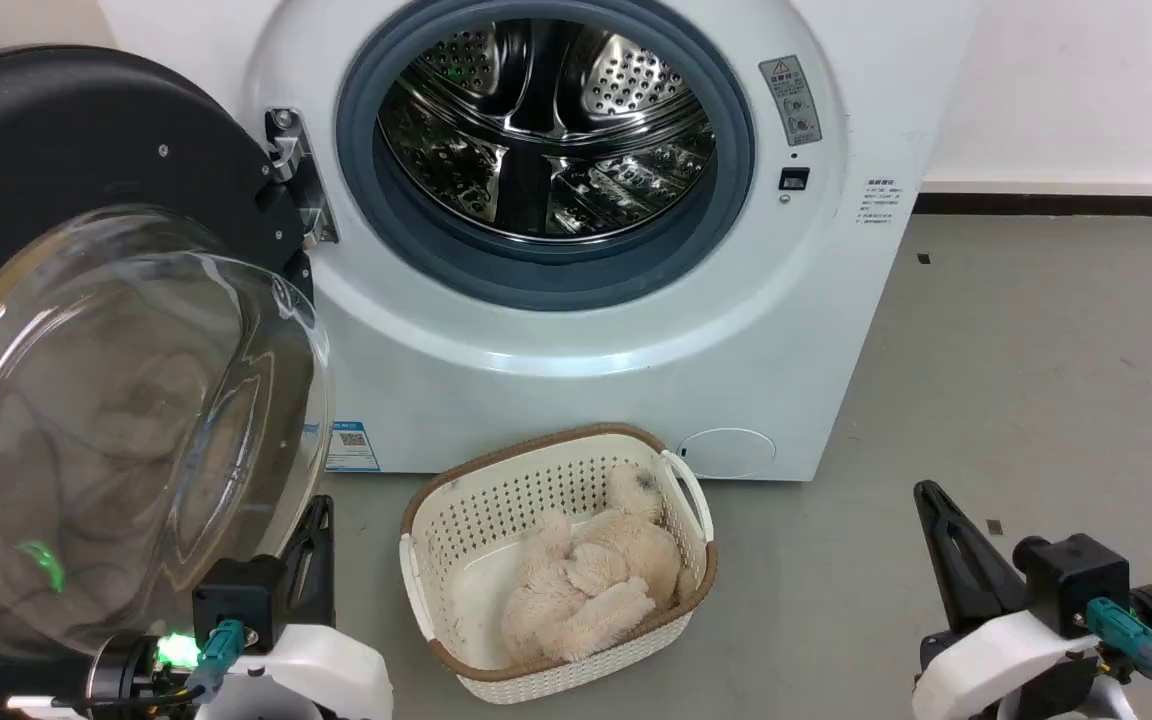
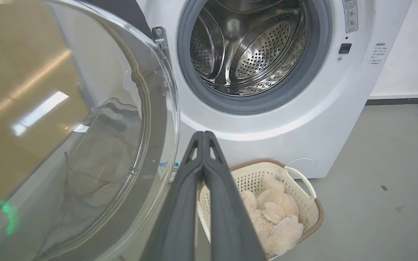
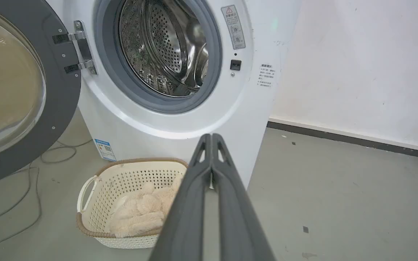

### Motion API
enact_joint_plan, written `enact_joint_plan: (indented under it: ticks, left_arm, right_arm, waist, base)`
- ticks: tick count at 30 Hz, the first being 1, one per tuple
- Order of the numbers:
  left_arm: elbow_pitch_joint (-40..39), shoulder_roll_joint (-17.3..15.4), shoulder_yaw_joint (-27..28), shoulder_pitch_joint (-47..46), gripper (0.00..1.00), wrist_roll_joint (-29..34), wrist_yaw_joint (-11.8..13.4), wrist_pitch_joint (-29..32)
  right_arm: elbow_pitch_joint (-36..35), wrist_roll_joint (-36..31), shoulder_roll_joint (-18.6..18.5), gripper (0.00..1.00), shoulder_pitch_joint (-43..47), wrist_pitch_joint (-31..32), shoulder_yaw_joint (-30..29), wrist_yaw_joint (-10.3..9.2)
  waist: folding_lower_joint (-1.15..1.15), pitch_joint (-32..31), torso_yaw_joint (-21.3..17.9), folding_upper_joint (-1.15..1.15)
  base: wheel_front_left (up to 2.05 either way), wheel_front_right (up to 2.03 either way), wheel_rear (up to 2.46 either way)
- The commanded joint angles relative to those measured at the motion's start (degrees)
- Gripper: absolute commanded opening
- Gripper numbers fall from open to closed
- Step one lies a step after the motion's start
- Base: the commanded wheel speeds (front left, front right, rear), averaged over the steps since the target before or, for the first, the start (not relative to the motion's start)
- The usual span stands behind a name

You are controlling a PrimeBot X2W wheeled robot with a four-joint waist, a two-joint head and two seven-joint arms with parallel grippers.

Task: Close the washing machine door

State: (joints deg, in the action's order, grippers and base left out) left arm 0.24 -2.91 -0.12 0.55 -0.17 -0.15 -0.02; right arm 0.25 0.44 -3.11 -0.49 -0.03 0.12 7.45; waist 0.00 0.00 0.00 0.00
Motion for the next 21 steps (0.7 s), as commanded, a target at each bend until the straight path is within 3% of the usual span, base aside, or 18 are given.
enact_joint_plan:
  ticks: [1,6,7,21]
  left_arm:
    - [-0.24,0.03,0.12,-0.55,0.00,0.17,0.15,0.02]
    - [-0.24,0.03,0.12,-0.55,0.00,0.17,0.15,0.02]
    - [0.00,0.00,0.00,0.00,1.00,0.00,0.00,0.00]
    - [0.20,0.00,-0.32,0.24,1.00,-0.82,0.10,-1.25]
  right_arm:
    - [-0.25,-0.44,0.24,0.00,0.49,0.03,-0.12,0.03]
    - [-0.25,-0.44,0.24,0.00,0.49,0.03,-0.12,0.03]
    - [0.00,0.00,0.00,1.00,0.00,0.00,-0.01,0.00]
    - [0.17,1.29,0.01,1.00,0.30,-1.26,-0.23,-0.01]
  waist:
    - [0.00,0.00,0.00,0.00]
    - [0.00,0.00,0.00,0.00]
    - [0.00,0.00,0.00,0.00]
    - [0.00,0.08,0.10,0.00]
  base:
    - [0.00,0.00,0.00]
    - [0.00,0.00,0.00]
    - [0.00,0.00,0.00]
    - [0.00,0.00,0.00]
